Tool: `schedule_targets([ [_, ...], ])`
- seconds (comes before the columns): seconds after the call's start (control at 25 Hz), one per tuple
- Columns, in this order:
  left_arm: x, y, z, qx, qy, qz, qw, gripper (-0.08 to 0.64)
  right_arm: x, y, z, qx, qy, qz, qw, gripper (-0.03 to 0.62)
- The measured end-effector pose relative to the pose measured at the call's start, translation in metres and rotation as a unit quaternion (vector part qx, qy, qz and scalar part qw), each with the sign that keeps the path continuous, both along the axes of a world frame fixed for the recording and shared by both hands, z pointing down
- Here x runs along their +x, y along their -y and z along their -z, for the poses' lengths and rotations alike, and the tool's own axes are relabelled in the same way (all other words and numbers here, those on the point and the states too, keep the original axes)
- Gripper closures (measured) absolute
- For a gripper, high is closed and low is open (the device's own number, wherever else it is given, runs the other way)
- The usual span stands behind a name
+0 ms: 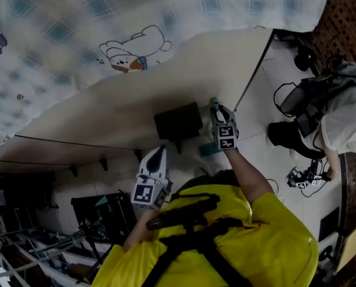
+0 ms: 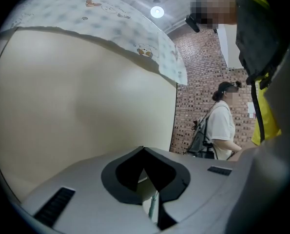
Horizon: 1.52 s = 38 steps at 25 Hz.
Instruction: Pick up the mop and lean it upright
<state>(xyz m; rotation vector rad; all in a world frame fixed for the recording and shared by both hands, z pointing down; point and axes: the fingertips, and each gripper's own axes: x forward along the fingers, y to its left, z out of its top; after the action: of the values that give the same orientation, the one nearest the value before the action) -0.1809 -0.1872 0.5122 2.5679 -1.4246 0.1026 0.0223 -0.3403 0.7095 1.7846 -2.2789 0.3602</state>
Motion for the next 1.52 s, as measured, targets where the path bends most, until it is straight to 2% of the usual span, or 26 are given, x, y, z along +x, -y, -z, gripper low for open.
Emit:
schedule_targets([
  [0.04, -0.001, 0.001, 0.0, 0.001, -0.002, 0.001, 1.0, 0.56, 0.0, 0.001, 0.001, 0.001, 0.0, -0.006, 1.0, 0.446],
  [0.12, -0.004, 0.001, -0.005, -0.006, -0.003, 0.002, 1.0, 0.56, -0.002, -0.001, 0.004, 0.003, 0.007, -0.01, 1.0, 0.332],
  [0.28, -0.005, 0.007, -0.012, -0.013, -0.005, -0.001, 0.9999, 0.56, 0.0, -0.015, 0.042, 0.03, 0.022, 0.007, 0.999, 0.328],
  [0.4, -0.002, 0.017, -0.006, -0.005, -0.008, -0.001, 1.0, 0.56, 0.004, -0.046, 0.118, 0.089, 0.035, 0.029, 0.995, 0.367],
  [0.44, -0.001, 0.019, -0.003, -0.001, -0.01, -0.002, 0.9999, 0.56, 0.007, -0.061, 0.146, 0.105, 0.046, 0.032, 0.993, 0.414],
  [0.52, 0.002, 0.021, 0.006, 0.009, -0.018, -0.004, 0.9998, 0.56, 0.012, -0.095, 0.197, 0.124, 0.058, 0.039, 0.99, 0.459],
  [0.64, 0.005, 0.022, 0.02, 0.022, -0.029, -0.008, 0.9993, 0.56, 0.016, -0.135, 0.25, 0.141, 0.057, 0.046, 0.987, 0.588],
  [0.68, 0.006, 0.025, 0.025, 0.029, -0.032, -0.009, 0.999, 0.56, 0.016, -0.14, 0.261, 0.147, 0.057, 0.052, 0.986, 0.588],
  [0.8, 0.01, 0.031, 0.035, 0.046, -0.036, -0.005, 0.9983, 0.56, 0.019, -0.139, 0.263, 0.139, 0.06, 0.065, 0.986, 0.589],
  [0.92, 0.008, 0.03, 0.032, 0.037, -0.03, 0.002, 0.9989, 0.56, 0.021, -0.13, 0.248, 0.109, 0.099, 0.048, 0.988, 0.589],
  [1.0, 0.008, 0.032, 0.033, 0.03, -0.021, 0.007, 0.9993, 0.56, 0.021, -0.124, 0.246, 0.106, 0.114, 0.041, 0.987, 0.589],
  [1.24, 0.004, 0.039, 0.043, 0.027, -0.019, 0.031, 0.999, 0.56, 0.012, -0.117, 0.247, 0.107, 0.116, 0.056, 0.986, 0.589],
  [1.52, 0.013, 0.042, 0.044, 0.027, -0.021, 0.04, 0.9986, 0.56, 0.003, -0.116, 0.238, 0.085, 0.111, 0.081, 0.987, 0.589],
])
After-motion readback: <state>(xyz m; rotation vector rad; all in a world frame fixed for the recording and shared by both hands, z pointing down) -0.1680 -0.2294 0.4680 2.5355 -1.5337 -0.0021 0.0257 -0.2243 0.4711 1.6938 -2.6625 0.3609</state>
